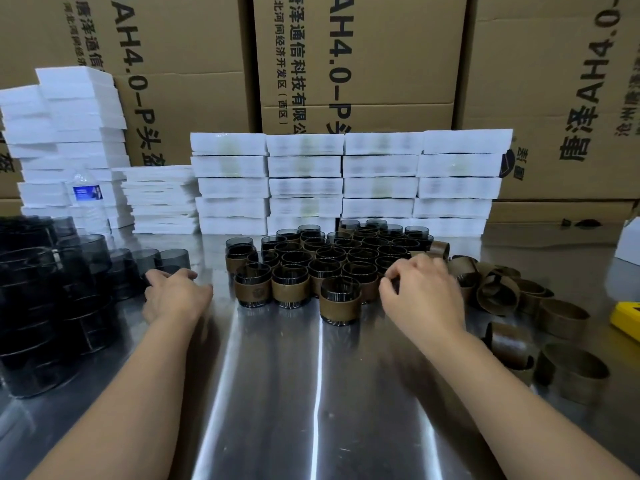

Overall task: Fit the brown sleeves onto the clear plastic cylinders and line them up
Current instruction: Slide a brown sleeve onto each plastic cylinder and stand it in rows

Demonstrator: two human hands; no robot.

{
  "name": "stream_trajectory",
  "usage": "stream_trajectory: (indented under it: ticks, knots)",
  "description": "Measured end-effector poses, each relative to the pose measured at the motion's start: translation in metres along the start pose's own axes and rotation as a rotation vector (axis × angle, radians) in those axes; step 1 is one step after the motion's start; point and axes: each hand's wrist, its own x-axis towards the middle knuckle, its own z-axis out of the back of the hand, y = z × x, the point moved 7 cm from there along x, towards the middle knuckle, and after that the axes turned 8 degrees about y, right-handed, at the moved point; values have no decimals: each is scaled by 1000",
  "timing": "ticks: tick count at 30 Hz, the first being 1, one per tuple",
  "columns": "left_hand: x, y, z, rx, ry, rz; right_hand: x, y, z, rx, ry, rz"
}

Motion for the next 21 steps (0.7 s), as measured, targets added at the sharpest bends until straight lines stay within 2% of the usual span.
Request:
stream_trajectory:
  ticks: [3, 6, 8, 10, 12, 13, 14, 17, 18, 19, 21]
  knots:
    - [1, 2, -5, -20, 51, 0, 4, -17, 11, -87, -16, -120]
    - [1, 2, -6, -59, 41, 6, 7, -35, 3, -121, 136, -223]
    - [0, 1, -7, -64, 40, 11, 7, -42, -9, 86, 255, -285]
    - [-2, -2, -4, -71, 19, 3, 6, -43, -18, 401, 314, -357]
    - [-5, -9, 1, -93, -26, -35, 5, -45, -22, 660, 285, -443]
    - [-8, -14, 4, -100, -56, -65, 6, -48, -19, 694, 246, -464]
    - [-11, -19, 8, -105, -88, -98, 8, -52, -14, 624, 195, -457]
    - [-21, -35, 20, -145, -180, -213, 13, -57, 23, 153, -17, -358]
    - [-24, -40, 22, -177, -203, -245, 12, -59, 32, 36, -41, -344]
    - [-27, -44, 25, -219, -222, -269, 14, -63, 35, -59, 6, -340]
    - [-32, -51, 29, -316, -252, -303, 13, -74, 28, -169, 285, -364]
